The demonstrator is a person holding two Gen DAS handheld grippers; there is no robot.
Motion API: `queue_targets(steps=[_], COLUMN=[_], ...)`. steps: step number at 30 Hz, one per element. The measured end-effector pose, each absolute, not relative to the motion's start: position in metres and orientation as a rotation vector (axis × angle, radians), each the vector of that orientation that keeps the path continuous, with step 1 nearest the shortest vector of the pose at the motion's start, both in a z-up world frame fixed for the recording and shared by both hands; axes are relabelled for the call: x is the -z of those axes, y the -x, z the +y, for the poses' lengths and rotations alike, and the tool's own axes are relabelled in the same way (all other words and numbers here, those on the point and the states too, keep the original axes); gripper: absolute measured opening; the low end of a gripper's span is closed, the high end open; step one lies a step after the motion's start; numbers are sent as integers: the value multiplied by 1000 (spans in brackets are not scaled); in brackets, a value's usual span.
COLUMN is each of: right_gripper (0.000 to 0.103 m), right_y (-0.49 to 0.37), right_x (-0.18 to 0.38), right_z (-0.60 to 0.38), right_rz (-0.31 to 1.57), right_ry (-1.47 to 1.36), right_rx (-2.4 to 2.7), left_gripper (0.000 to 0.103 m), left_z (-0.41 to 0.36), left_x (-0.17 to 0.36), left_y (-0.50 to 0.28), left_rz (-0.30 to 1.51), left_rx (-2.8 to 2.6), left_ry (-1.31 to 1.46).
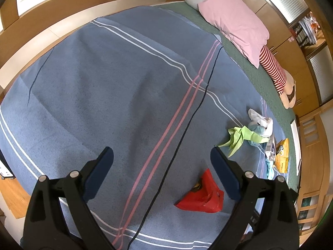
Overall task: Collect trash
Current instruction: 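Grasp the red cigarette box with the right tool, then grasp the red wrapper with the left tool while the right tool lifts the cigarette box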
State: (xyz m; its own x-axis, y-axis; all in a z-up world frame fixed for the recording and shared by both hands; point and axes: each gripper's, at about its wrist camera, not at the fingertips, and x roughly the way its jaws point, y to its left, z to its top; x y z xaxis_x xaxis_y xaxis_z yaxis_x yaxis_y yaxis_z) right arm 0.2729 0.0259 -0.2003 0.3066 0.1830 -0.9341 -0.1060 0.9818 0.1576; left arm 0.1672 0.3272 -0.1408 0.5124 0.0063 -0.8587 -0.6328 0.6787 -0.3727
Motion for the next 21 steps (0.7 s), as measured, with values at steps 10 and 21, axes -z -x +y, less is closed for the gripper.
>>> queue_targets(steps=[10,21], right_gripper=[84,63], right_y=[-240,-237], right_x=[178,183], right_z=[62,55], right_rz=[1187,1168], right_ry=[99,86], right_rx=[-274,-236], left_gripper=[94,94], left_z=[329,318], left_x=[142,146], left_y=[-166,-175], left_rz=[973,1038], left_rx=[-429,-347], left_ry=[751,704])
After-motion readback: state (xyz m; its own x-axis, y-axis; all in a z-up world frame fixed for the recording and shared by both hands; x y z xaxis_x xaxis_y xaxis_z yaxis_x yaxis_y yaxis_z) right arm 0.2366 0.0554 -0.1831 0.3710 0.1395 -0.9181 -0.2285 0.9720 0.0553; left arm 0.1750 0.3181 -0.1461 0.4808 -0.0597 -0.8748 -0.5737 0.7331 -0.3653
